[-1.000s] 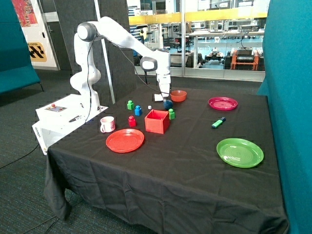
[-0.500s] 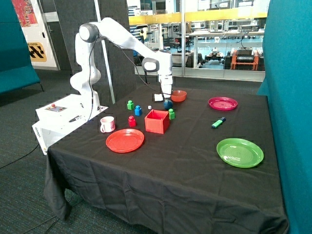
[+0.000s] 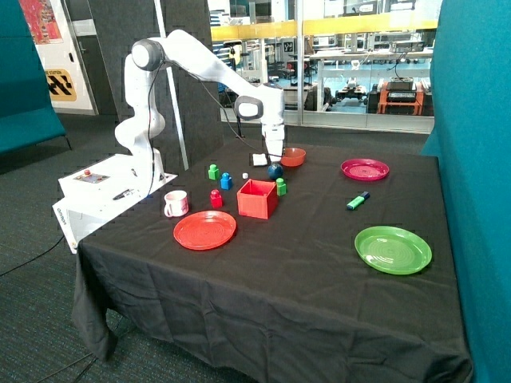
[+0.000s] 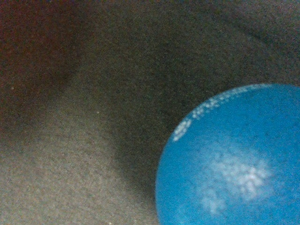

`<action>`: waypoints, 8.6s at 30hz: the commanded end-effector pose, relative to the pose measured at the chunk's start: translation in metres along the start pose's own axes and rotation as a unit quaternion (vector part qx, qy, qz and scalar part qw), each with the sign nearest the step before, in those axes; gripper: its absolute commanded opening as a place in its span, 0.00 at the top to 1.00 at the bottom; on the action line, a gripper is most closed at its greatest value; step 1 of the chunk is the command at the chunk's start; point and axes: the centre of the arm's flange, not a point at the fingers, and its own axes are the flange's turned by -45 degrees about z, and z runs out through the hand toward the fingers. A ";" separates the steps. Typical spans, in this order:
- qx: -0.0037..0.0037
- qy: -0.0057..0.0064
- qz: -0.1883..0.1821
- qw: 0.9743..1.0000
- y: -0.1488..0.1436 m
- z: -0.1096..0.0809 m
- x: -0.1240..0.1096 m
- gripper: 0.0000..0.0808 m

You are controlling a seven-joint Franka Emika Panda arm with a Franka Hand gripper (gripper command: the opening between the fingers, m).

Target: Put the ball in the red pot

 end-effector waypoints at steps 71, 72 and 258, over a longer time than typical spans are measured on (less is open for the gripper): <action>0.000 0.000 0.010 1.000 0.002 0.026 0.005 0.11; 0.000 0.000 0.010 1.000 0.002 0.026 0.005 0.12; 0.000 0.000 0.081 0.997 0.176 -0.084 -0.090 1.00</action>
